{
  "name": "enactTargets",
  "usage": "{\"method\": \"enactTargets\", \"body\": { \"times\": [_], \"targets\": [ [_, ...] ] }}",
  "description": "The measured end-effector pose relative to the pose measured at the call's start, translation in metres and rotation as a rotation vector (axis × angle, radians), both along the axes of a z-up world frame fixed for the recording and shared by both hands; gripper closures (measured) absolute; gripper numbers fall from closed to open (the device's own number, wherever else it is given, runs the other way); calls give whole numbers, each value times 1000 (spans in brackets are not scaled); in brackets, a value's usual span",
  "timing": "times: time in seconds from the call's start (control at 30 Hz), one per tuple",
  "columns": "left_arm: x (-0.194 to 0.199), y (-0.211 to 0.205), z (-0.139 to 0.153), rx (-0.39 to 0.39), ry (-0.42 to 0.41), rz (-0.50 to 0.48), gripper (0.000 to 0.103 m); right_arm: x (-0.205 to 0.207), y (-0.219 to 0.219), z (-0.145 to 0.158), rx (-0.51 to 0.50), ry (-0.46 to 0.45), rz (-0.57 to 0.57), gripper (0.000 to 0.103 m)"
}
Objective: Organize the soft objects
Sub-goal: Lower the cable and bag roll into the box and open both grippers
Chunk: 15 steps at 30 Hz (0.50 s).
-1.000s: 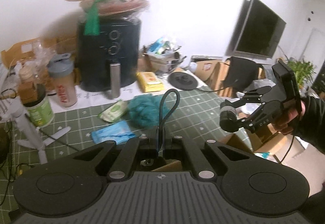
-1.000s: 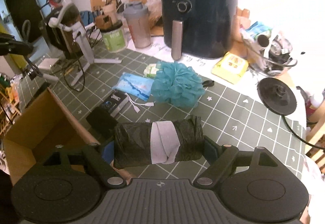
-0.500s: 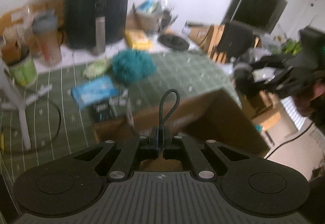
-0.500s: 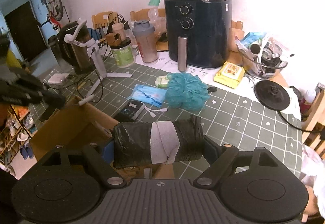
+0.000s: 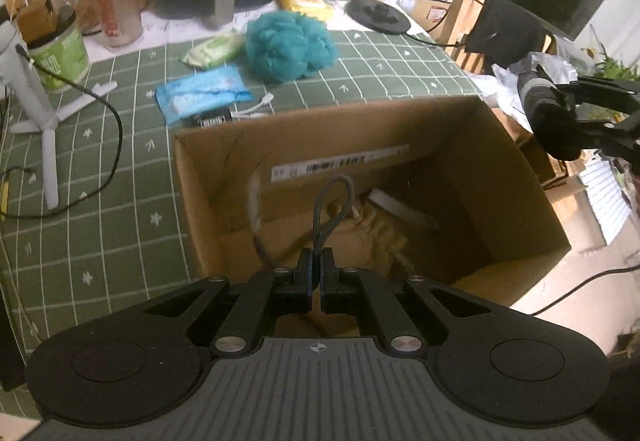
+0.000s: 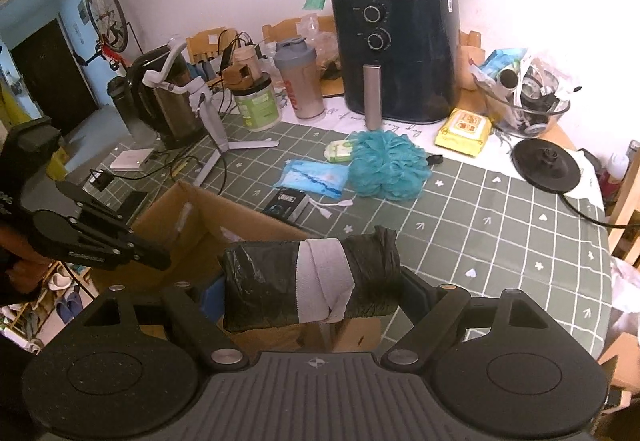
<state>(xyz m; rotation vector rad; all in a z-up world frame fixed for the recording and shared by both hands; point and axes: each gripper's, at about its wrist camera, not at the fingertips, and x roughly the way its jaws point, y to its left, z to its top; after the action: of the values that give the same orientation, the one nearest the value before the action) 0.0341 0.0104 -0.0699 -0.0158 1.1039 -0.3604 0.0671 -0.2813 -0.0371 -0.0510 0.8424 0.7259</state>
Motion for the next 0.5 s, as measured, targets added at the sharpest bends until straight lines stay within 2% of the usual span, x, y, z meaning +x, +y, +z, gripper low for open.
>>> {"method": "enactTargets", "body": {
  "times": [0.13, 0.23, 0.33, 0.4, 0.5],
  "targets": [
    [-5, -6, -5, 10, 25, 1, 99, -5, -1, -3, 0, 13, 7, 18],
    [-7, -7, -9, 14, 51, 28, 90, -8, -1, -9, 1, 35, 7, 18],
    [-13, -9, -6, -14, 42, 33, 73, -14, 2, -13, -4, 47, 22, 18],
    [-17, -13, -3, 4, 18, 33, 46, -18, 5, -14, -5, 50, 36, 18],
    [-23, -15, 3, 8, -14, 43, 43, -22, 8, -14, -8, 47, 50, 18]
  ]
}}
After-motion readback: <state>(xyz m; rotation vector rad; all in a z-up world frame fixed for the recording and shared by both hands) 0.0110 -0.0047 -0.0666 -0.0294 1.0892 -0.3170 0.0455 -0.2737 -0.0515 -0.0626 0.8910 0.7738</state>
